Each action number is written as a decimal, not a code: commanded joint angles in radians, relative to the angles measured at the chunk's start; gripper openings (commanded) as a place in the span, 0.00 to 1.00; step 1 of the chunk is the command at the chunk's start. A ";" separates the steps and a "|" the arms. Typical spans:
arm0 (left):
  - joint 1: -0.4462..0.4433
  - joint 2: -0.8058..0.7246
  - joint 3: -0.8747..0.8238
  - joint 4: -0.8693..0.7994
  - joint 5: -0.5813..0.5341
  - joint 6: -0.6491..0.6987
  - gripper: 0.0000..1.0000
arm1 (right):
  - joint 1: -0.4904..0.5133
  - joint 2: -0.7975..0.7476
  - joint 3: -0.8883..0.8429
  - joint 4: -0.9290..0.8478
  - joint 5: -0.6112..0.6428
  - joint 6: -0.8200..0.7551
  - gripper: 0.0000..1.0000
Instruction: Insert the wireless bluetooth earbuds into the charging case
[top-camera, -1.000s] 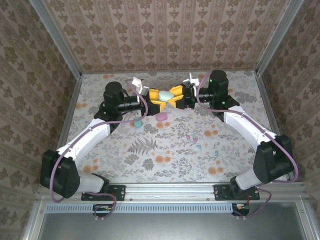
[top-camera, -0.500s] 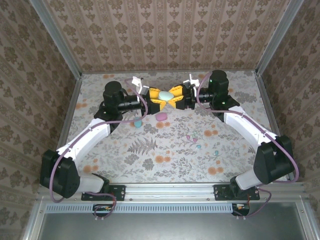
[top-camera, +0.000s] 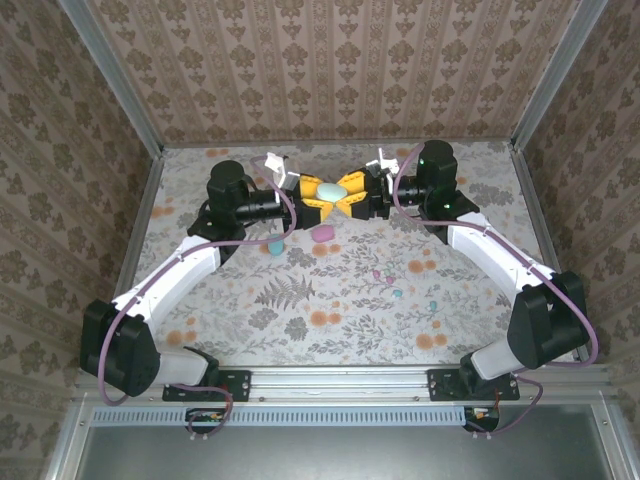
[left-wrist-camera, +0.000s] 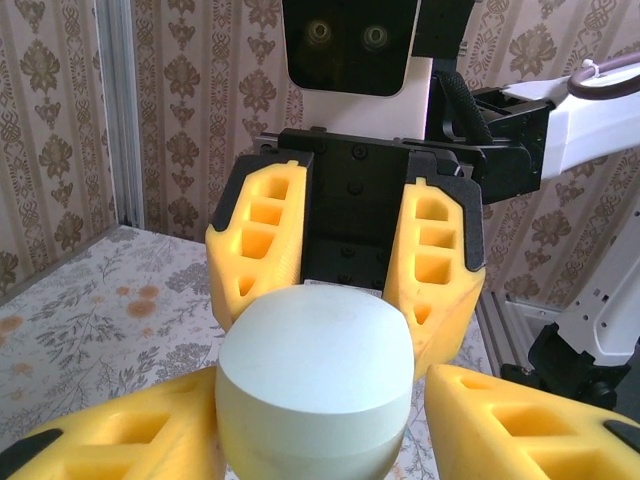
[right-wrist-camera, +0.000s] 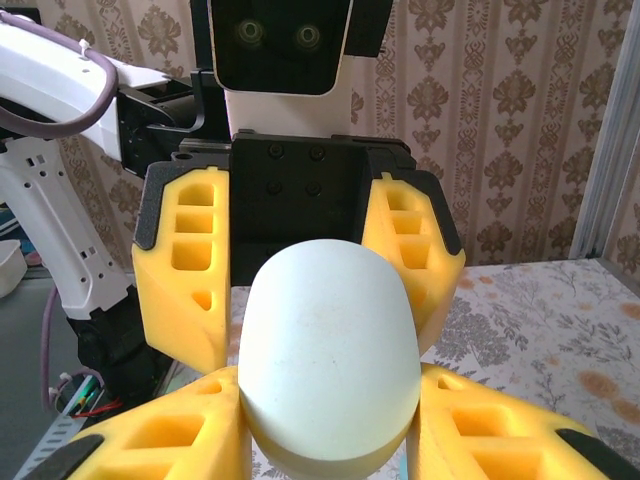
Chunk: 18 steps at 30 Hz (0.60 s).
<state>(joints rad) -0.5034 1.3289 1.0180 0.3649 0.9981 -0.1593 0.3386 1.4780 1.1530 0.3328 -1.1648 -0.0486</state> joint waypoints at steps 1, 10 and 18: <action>-0.009 0.003 0.039 -0.031 0.033 0.034 0.52 | 0.005 -0.019 0.020 0.023 -0.012 0.014 0.38; -0.011 0.003 0.045 -0.059 0.021 0.049 0.49 | 0.005 -0.015 0.023 0.033 -0.004 0.029 0.38; -0.011 0.004 0.040 -0.046 0.027 0.044 0.44 | 0.006 -0.007 0.020 0.047 0.015 0.052 0.38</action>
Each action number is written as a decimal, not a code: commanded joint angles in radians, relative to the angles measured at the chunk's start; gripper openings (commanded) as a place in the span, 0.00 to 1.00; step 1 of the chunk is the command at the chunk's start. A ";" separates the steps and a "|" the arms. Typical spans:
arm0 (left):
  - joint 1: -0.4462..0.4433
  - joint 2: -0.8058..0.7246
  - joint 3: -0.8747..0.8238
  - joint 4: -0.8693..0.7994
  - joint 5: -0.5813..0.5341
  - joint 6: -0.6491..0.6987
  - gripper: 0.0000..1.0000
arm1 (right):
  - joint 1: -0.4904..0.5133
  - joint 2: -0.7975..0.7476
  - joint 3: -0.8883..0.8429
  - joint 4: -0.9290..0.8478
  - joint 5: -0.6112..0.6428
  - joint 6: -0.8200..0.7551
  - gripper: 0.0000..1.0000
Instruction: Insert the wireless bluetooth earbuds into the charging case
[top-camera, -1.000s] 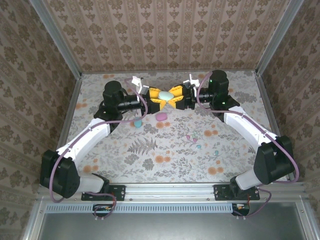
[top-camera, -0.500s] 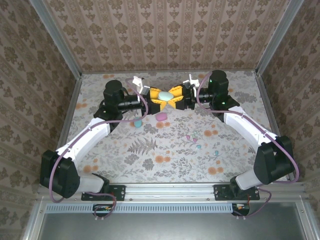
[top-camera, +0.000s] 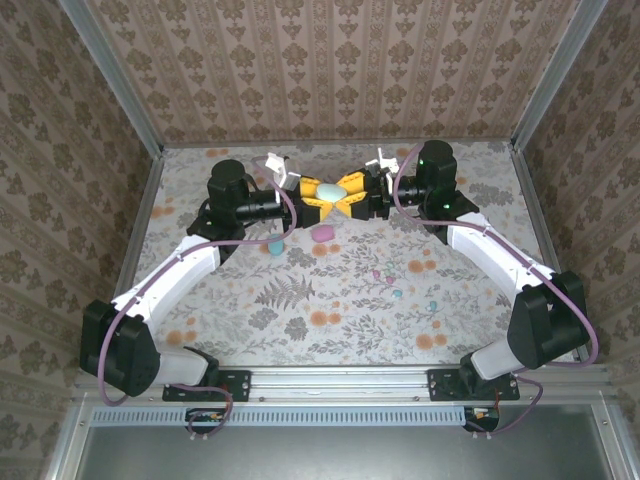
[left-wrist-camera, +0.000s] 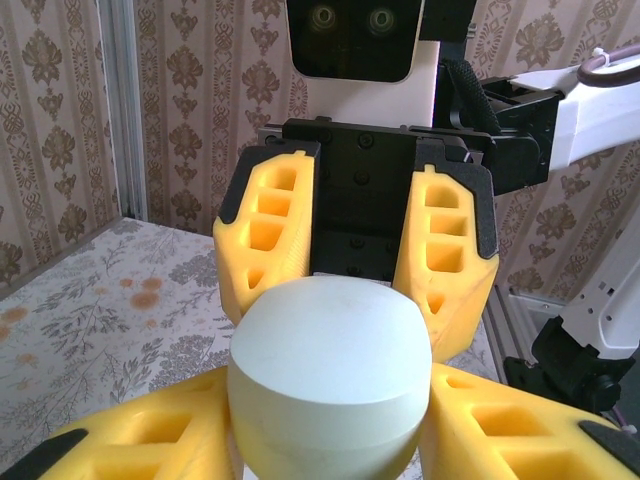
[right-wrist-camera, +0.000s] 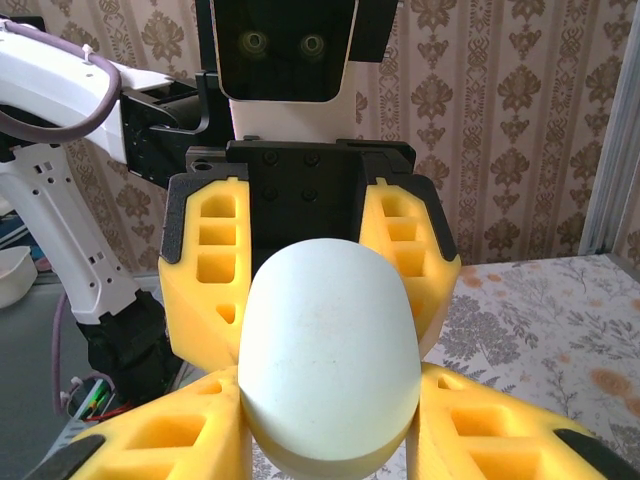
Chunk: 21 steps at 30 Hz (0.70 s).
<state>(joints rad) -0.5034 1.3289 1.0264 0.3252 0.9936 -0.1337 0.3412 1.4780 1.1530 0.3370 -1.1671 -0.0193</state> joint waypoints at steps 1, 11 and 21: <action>-0.011 0.003 0.031 -0.006 0.031 0.019 0.45 | 0.003 -0.008 0.020 0.047 0.021 0.027 0.38; -0.013 0.007 0.036 -0.010 0.034 0.019 0.40 | 0.002 -0.004 0.019 0.045 0.021 0.027 0.38; -0.020 0.019 0.052 -0.030 0.066 0.042 0.34 | 0.004 -0.005 0.014 0.043 0.036 0.021 0.39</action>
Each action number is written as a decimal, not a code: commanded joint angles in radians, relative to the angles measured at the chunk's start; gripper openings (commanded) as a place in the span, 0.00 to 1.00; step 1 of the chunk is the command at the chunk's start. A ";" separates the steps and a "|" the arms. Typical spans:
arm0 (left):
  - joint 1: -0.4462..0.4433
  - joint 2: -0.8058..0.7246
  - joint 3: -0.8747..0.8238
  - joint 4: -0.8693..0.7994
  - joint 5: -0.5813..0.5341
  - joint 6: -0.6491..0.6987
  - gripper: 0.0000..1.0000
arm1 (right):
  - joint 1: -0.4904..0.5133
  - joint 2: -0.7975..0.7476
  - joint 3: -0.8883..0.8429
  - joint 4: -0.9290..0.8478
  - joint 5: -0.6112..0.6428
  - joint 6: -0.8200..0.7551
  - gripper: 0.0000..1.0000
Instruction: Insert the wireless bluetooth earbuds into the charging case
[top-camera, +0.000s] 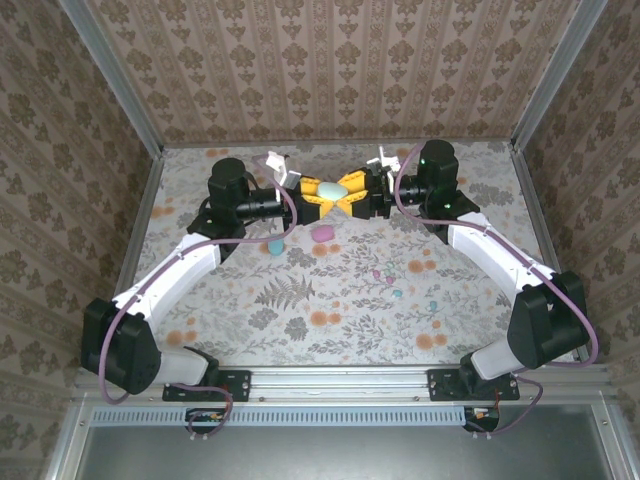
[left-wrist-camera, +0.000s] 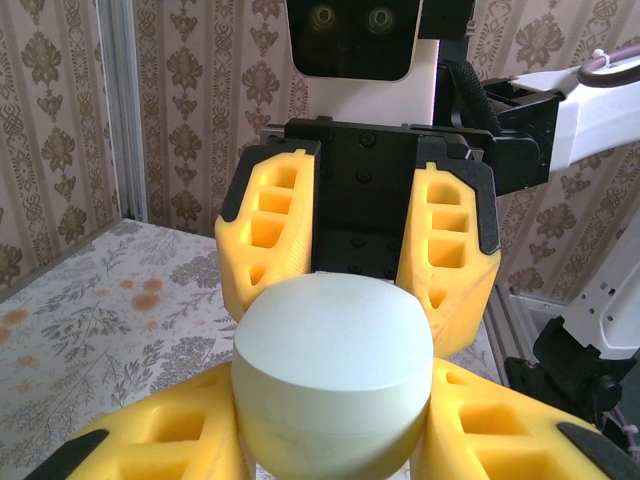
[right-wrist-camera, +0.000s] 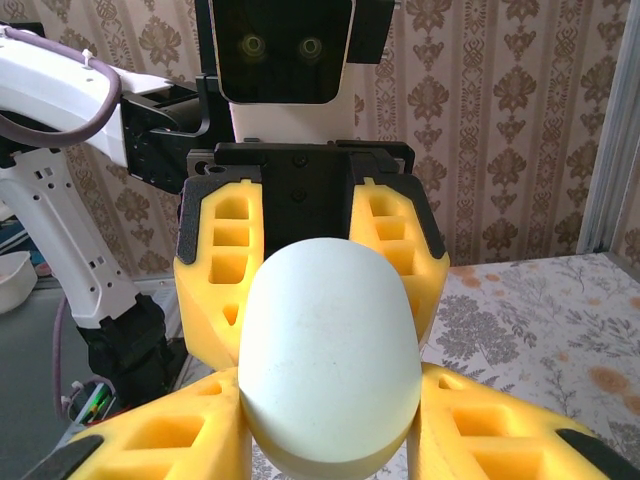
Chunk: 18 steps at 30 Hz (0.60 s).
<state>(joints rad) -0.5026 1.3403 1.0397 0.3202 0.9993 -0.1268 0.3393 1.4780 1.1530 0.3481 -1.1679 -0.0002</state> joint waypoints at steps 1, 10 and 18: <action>-0.020 0.007 0.039 -0.030 0.060 0.041 0.33 | 0.006 -0.006 0.014 0.029 0.038 0.000 0.40; -0.020 -0.009 0.011 0.021 -0.009 0.022 0.30 | 0.002 -0.045 -0.004 -0.037 0.104 -0.055 0.58; -0.022 -0.043 -0.089 0.216 -0.136 -0.019 0.30 | -0.004 -0.136 -0.067 -0.058 0.175 -0.018 0.65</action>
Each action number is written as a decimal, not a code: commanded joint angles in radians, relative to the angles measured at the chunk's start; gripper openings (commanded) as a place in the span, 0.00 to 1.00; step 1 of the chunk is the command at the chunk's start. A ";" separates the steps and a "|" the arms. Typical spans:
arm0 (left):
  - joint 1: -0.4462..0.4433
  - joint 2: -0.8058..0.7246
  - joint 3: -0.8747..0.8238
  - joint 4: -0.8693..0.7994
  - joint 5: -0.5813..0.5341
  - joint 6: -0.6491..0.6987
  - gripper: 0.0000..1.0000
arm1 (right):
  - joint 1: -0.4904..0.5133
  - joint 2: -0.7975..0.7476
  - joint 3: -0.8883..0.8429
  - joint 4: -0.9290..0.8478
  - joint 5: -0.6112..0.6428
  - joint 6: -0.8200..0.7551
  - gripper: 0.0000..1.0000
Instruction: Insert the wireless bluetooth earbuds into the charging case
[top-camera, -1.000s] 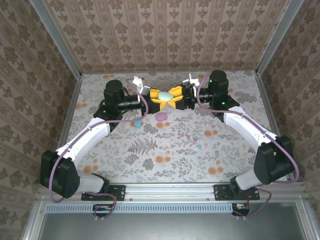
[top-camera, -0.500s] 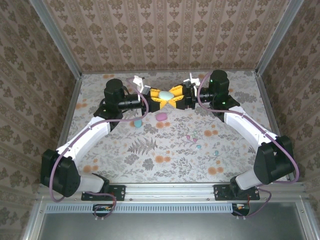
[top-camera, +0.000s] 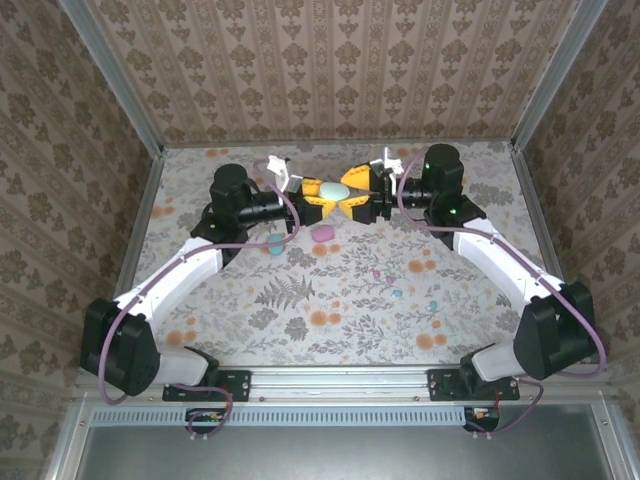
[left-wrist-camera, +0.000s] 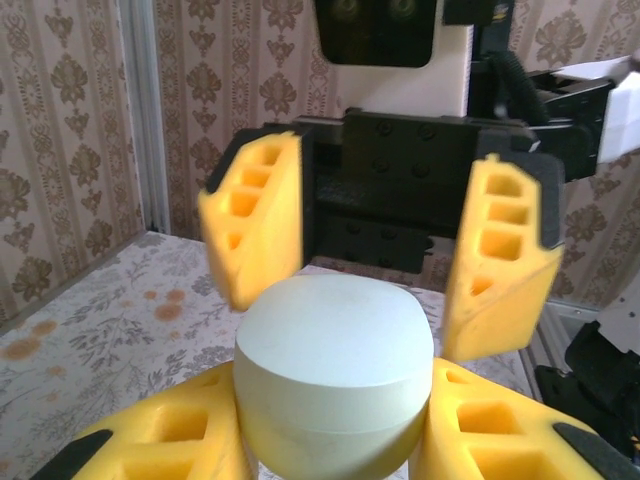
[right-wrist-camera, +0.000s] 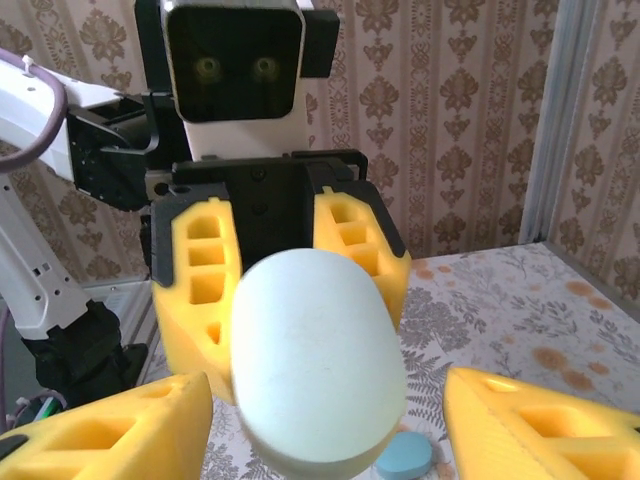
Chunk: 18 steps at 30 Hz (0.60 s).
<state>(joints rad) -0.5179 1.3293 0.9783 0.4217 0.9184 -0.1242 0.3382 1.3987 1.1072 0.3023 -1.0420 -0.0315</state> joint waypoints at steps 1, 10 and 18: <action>-0.005 -0.038 -0.043 0.144 -0.073 -0.019 0.31 | -0.003 -0.068 -0.025 -0.010 0.064 0.041 0.66; -0.013 -0.061 -0.123 0.291 -0.156 -0.015 0.31 | -0.001 -0.161 -0.043 -0.182 0.228 0.128 0.69; -0.046 -0.050 -0.159 0.364 -0.167 0.003 0.31 | 0.021 -0.158 0.022 -0.301 0.255 0.297 0.70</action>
<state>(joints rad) -0.5507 1.2984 0.8257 0.7048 0.7586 -0.1268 0.3424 1.2446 1.0840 0.0593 -0.8021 0.1879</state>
